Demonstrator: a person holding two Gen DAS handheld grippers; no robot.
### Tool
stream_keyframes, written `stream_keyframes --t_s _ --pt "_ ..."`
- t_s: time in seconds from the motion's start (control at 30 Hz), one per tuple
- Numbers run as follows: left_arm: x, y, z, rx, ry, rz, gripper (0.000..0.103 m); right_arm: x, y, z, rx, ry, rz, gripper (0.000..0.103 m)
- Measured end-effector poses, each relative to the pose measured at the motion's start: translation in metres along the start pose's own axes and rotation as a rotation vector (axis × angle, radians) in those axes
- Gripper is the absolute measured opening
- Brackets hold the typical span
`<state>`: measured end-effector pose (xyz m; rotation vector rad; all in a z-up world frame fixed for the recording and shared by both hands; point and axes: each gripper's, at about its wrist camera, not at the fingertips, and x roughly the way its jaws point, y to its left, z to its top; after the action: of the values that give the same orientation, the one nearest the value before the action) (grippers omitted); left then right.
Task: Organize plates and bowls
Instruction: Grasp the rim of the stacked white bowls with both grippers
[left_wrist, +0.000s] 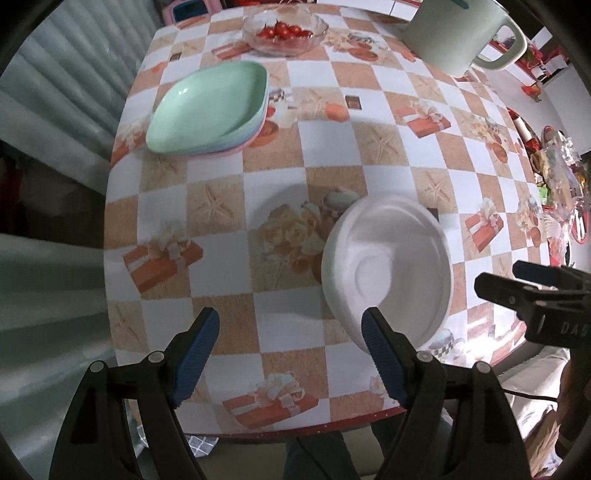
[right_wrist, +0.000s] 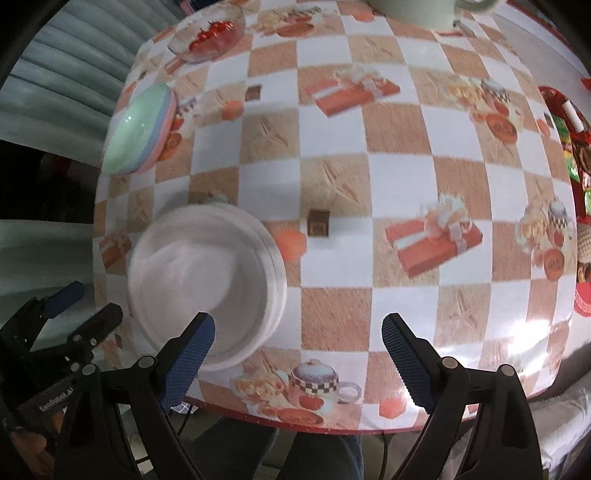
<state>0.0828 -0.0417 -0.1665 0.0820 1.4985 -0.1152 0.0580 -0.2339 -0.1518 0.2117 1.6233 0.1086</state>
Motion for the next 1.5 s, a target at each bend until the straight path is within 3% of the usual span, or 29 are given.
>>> stream_keyframes --t_s 0.8,1.5 --pt "0.023 -0.013 0.021 0.007 0.042 0.003 0.082 0.018 -0.001 0.004 -0.011 0.053 -0.024 0.093" --pt "0.072 -0.014 0.024 -0.015 0.113 0.027 0.082 0.046 -0.003 0.018 -0.009 0.090 -0.013 0.093"
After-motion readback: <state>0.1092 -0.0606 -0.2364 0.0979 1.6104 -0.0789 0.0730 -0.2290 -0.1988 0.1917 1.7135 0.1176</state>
